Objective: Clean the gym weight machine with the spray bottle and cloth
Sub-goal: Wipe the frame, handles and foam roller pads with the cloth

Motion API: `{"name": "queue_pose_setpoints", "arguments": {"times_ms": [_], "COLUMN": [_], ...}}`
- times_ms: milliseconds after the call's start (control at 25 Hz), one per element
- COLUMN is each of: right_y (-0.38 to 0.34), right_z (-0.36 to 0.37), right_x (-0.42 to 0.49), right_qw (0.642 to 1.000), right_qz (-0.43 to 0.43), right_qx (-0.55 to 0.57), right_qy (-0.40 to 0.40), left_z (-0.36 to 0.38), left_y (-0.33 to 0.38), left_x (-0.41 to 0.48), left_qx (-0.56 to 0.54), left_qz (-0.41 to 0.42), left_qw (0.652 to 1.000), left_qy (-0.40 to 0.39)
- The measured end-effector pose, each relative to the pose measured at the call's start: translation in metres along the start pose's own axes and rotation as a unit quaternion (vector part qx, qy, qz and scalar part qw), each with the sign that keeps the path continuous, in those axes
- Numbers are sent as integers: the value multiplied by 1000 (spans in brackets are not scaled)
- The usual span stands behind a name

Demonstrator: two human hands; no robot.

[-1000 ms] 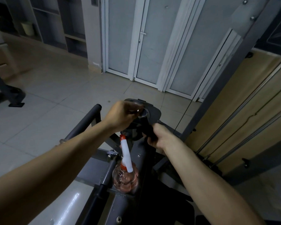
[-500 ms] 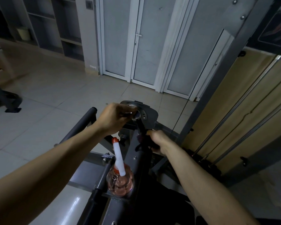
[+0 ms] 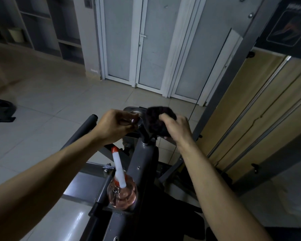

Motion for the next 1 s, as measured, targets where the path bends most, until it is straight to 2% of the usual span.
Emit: {"name": "queue_pose_setpoints", "arguments": {"times_ms": [120, 200, 320, 440, 520, 600, 680, 760, 800, 880, 960, 1000], "right_y": [63, 85, 76, 48, 22, -3, -19, -23, -20, -9, 8, 17], "right_z": [21, 50, 87, 91, 81, 71, 51, 31, 25, 28, 51, 63], "right_x": [10, 15, 11, -4, -22, -42, -57, -57, -53, -41, -27, -20], "right_qw": [993, 990, 992, 984, 987, 992, 982, 966, 964, 942, 874, 841], "right_qz": [115, 129, 111, 146, 133, 53, -63, -173, -226, -334, -406, -422], "right_qx": [-23, -57, 14, 104, 93, 102, 155, 170, 128, -43, -263, -335], "right_qy": [15, -7, -58, 8, -1, -49, -90, -91, -64, -7, -40, -52], "left_z": [0, 0, 2, 4, 6, 5, 3, -2, -5, -9, -12, -13], "left_y": [-3, -3, 0, 1, 2, 0, -7, -19, -26, -36, -43, -43], "left_x": [1, 1, 0, -1, -2, -3, -6, -11, -13, -18, -21, -23], "left_qx": [2, -6, 8, 4, 4, -2, -62, -129, -147, -145, -132, -127], "left_qz": [-2, -6, 10, 23, 31, 31, 9, -29, -51, -85, -107, -117], "left_qw": [1000, 1000, 1000, 1000, 999, 999, 998, 991, 986, 981, 978, 977], "left_qy": [0, 5, 13, 18, 16, 13, 12, 34, 53, 94, 123, 128]}}
Point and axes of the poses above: each hand's wrist, its own x-axis towards the middle knuckle, its own z-axis out of the palm, y = z × x, the point moved 1 cm from there along x, towards the middle knuckle
